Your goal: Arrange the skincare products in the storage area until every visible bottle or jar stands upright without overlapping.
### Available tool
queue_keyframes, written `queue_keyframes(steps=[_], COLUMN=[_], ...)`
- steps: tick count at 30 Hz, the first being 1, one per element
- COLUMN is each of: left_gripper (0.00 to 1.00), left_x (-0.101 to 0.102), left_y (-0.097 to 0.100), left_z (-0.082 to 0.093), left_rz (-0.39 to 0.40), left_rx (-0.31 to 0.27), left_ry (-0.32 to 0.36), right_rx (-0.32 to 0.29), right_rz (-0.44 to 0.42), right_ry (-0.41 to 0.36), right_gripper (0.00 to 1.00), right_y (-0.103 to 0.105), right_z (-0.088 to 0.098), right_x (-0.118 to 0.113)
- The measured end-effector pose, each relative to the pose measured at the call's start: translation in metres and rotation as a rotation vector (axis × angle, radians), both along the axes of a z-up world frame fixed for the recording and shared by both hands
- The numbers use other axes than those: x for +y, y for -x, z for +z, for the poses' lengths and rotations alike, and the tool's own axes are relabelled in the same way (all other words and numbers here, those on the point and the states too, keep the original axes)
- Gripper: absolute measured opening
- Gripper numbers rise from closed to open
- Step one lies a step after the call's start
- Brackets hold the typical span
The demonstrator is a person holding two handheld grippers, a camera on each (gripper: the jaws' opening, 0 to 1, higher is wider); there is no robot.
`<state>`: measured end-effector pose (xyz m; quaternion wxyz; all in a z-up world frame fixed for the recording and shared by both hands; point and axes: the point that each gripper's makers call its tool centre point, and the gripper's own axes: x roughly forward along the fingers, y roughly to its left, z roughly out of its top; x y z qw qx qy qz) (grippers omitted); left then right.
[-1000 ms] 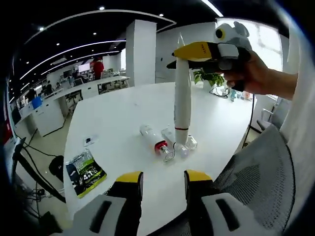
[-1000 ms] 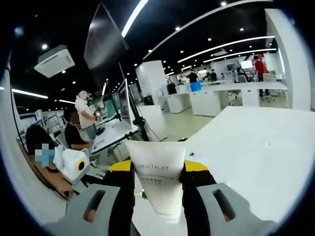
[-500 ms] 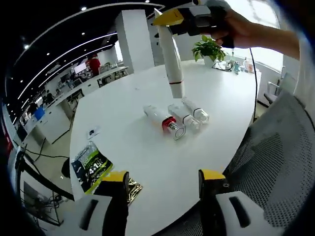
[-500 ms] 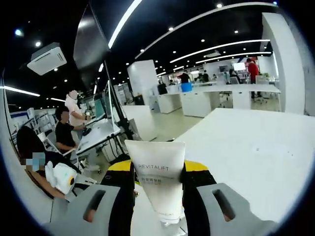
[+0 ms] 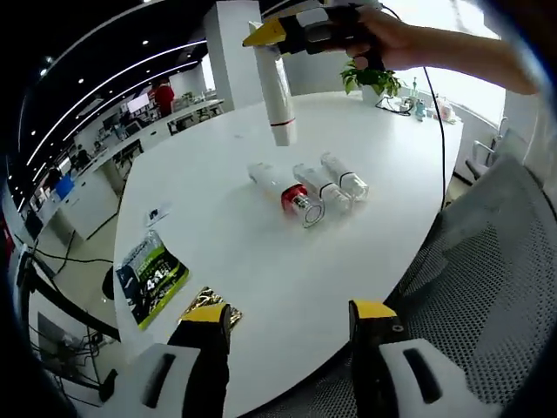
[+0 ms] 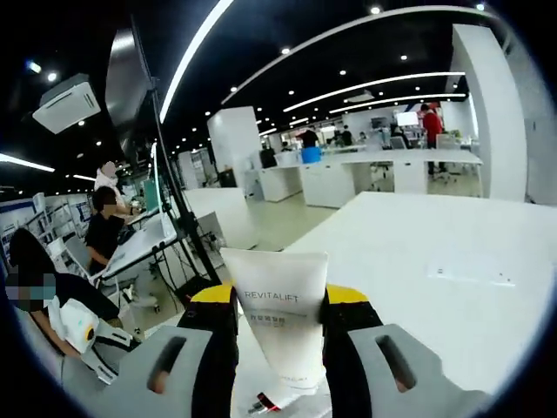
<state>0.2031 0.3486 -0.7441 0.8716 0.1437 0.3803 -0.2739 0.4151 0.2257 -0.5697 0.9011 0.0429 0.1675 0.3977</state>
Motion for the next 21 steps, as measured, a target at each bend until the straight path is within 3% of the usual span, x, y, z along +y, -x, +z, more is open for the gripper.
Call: queue_keyframes(steps=[9,21], left_gripper=[0.67,0.66], left_x=[0.005,0.007], left_y=[-0.003,-0.002], left_z=[-0.003,-0.007], left_rz=[0.018,0.017], left_rx=[-0.006,0.009], left_ry=[-0.018,-0.036], right_rx=[0.002,-0.004], right_rz=[-0.024,-0.085], right_ry=[0.036,0.068], right_gripper=[0.35,0.35], right_y=[-0.027,-0.066], right_z=[-0.012,-0.027], right_x=[-0.008,-0.020])
